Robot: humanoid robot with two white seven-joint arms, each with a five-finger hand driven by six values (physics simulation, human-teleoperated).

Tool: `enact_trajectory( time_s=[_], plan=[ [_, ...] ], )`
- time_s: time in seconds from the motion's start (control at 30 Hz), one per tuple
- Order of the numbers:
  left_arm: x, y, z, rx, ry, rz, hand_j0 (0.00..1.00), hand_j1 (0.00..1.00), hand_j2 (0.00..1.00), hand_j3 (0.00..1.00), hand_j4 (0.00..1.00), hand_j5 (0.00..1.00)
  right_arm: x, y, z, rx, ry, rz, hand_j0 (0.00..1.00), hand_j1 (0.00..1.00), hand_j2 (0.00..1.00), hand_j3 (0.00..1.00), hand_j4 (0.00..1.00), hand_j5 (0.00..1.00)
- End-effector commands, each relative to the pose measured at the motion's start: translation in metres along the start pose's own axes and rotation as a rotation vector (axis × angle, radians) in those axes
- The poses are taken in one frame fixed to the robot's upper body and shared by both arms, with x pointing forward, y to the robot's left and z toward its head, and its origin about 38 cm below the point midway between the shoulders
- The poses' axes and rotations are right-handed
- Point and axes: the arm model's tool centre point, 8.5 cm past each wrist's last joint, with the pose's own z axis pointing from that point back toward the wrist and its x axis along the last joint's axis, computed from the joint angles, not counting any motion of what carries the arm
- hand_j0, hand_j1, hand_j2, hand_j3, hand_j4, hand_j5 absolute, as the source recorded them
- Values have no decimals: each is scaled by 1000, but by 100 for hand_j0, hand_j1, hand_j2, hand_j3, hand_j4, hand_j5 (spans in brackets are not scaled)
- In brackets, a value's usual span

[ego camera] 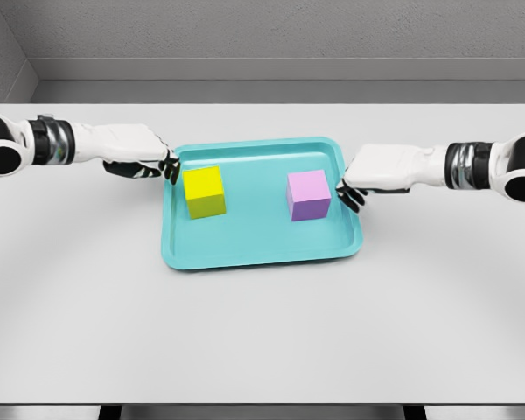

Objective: Push two cubes

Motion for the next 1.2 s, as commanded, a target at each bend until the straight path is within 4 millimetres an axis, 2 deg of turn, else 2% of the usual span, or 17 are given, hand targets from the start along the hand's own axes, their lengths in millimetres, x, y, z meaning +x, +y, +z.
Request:
enact_trajectory(
  time_s=[0.0, 0.23, 0.33, 0.4, 0.5, 0.73, 0.9, 1.17],
  plan=[
    [2, 0, -2, -1, -5, 0, 46, 46, 46, 46, 46, 46, -1, 5, -10, 7, -6, -24, 21, 21, 21, 21, 21, 21],
    [5, -6, -8, -10, -14, 7, 46, 46, 46, 46, 46, 46, -6, 15, -14, 39, 2, -43, 17, 17, 17, 17, 17, 17],
    [8, -6, -14, -21, -15, -10, 46, 46, 46, 46, 46, 46, -4, 15, -24, 56, 4, -16, 18, 18, 18, 18, 18, 18],
    [10, -6, -18, -19, -22, -10, 46, 46, 46, 46, 46, 46, -11, 17, -29, 67, 17, -34, 17, 17, 17, 17, 17, 17],
    [14, -4, -27, -28, -27, -31, 46, 46, 46, 46, 46, 46, -14, 13, -29, 65, 23, -33, 16, 16, 16, 16, 16, 16],
    [17, -4, -31, -31, -31, -40, 46, 46, 46, 46, 46, 46, -21, 14, -24, 70, 44, -41, 17, 17, 17, 17, 17, 17],
    [25, 3, -40, -19, -50, -52, 45, 45, 45, 45, 45, 45, -30, 25, -21, 91, 69, -72, 17, 17, 17, 17, 17, 17],
    [33, 12, -49, -4, -73, -63, 45, 45, 45, 45, 45, 45, -29, 26, -37, 119, 54, -75, 17, 17, 17, 17, 17, 17]
  ],
)
